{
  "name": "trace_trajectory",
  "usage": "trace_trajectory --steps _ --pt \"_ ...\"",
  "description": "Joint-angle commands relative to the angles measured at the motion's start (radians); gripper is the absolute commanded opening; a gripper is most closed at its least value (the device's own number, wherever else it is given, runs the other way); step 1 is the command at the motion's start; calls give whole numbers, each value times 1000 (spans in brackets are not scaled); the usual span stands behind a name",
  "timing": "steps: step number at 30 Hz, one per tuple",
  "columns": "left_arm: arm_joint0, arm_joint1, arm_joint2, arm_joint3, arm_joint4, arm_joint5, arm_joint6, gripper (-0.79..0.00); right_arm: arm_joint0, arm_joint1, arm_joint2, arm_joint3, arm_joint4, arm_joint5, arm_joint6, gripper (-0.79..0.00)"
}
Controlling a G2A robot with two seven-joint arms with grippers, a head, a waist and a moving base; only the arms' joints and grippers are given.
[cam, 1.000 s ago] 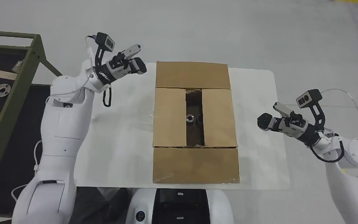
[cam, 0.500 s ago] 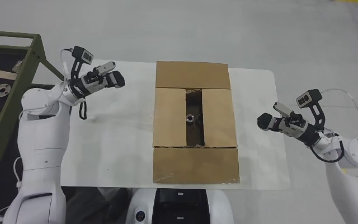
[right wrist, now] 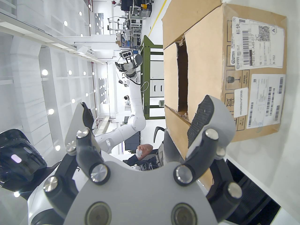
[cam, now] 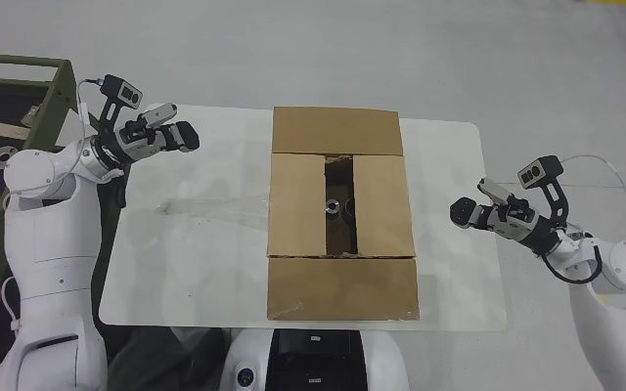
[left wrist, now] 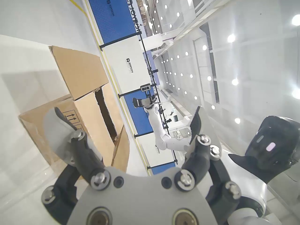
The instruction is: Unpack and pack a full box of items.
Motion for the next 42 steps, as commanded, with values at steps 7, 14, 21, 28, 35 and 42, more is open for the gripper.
trace_trajectory --steps 7,14,21,28,35,42 --pt "0 0 0 0 1 -1 0 0 0 0 0 0 0 0 0 0" --pt "0 0 0 0 1 -1 0 0 0 0 0 0 0 0 0 0" --pt "0 0 0 0 1 -1 0 0 0 0 0 0 0 0 0 0" --pt "0 0 0 0 1 -1 0 0 3 0 -2 -10 -4 -1 0 0" --pt "0 0 0 0 1 -1 0 0 102 -2 -128 -123 -130 106 -26 0" --pt "0 0 0 0 1 -1 0 0 260 -23 -371 -145 -263 190 -65 0"
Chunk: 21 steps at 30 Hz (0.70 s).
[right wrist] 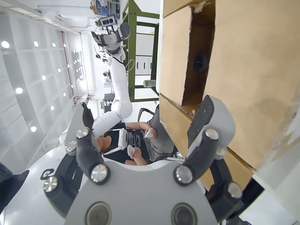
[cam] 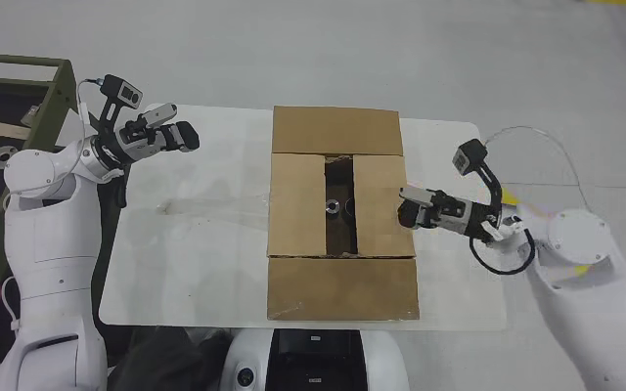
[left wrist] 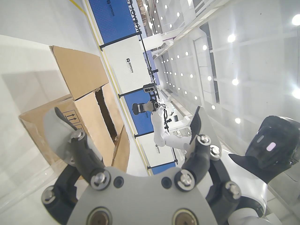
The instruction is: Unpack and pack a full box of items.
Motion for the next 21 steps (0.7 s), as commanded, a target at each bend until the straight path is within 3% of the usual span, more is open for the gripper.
trace_trajectory --steps 1,12,21 --pt "0 0 0 0 0 0 0 0 44 -8 -72 13 -29 14 -18 0" --pt "0 0 0 0 0 0 0 0 208 -56 -317 99 -80 58 -46 0" --pt "0 0 0 0 0 0 0 0 242 -80 -403 136 -112 50 -91 0"
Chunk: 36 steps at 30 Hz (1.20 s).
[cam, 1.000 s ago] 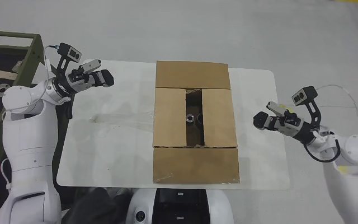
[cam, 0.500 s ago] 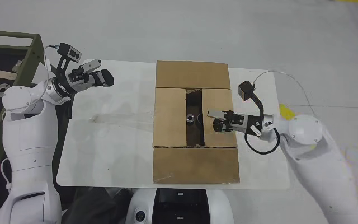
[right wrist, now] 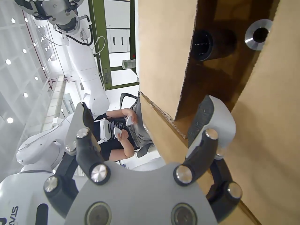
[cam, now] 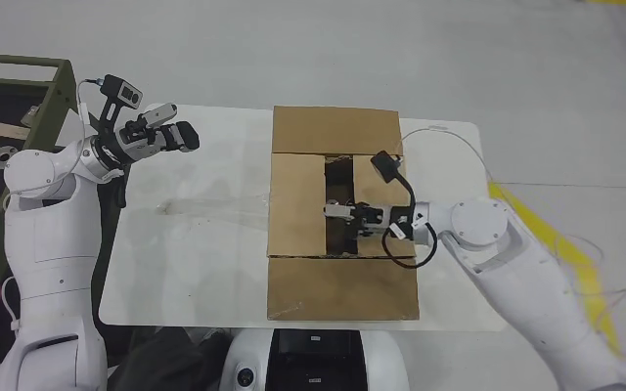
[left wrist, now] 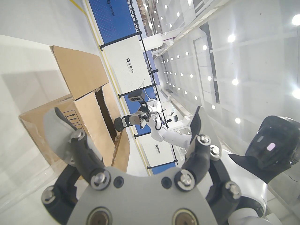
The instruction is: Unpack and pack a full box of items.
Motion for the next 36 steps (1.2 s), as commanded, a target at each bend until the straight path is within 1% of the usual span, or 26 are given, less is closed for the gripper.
trace_trajectory --steps 1,14,18,27,36 --pt "0 0 0 0 0 0 0 0 6 -3 -11 8 -7 -11 6 0" --pt "0 0 0 0 0 0 0 0 6 -3 -11 8 -7 -11 6 0" --pt "0 0 0 0 0 0 0 0 -5 -7 -25 11 -13 -15 -16 0" --pt "0 0 0 0 0 0 0 0 47 -39 -109 79 -8 -22 -17 0" --pt "0 0 0 0 0 0 0 0 93 -75 -169 152 53 -74 -7 0"
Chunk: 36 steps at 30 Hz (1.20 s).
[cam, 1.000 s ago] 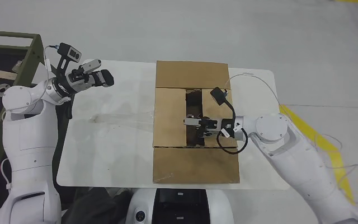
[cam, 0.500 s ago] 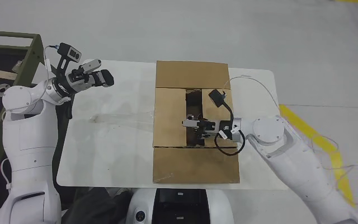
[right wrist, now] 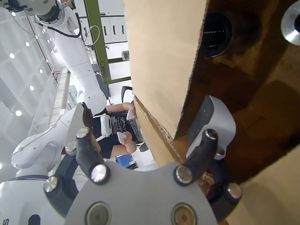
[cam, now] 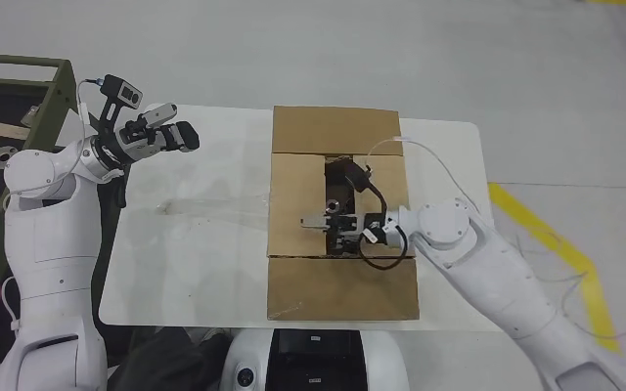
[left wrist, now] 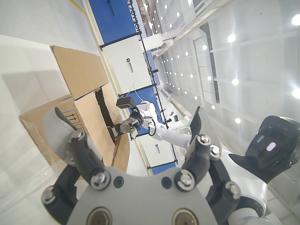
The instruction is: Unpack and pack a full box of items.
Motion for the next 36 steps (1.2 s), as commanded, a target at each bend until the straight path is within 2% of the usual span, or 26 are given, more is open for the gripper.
trace_trajectory --steps 1,7,19,23,29,36 --pt "0 0 0 0 0 0 0 0 5 -6 -6 10 15 -13 3 0" --pt "0 0 0 0 0 0 0 0 -6 -9 11 14 55 -62 34 0" --pt "0 0 0 0 0 0 0 0 -80 13 90 -146 39 -112 77 0" --pt "0 0 0 0 0 0 0 0 -80 12 91 -194 4 -112 58 0" --pt "0 0 0 0 0 0 0 0 -74 5 72 -292 -54 -58 -1 0" --pt "0 0 0 0 0 0 0 0 -49 -12 34 -309 -89 -75 -48 0"
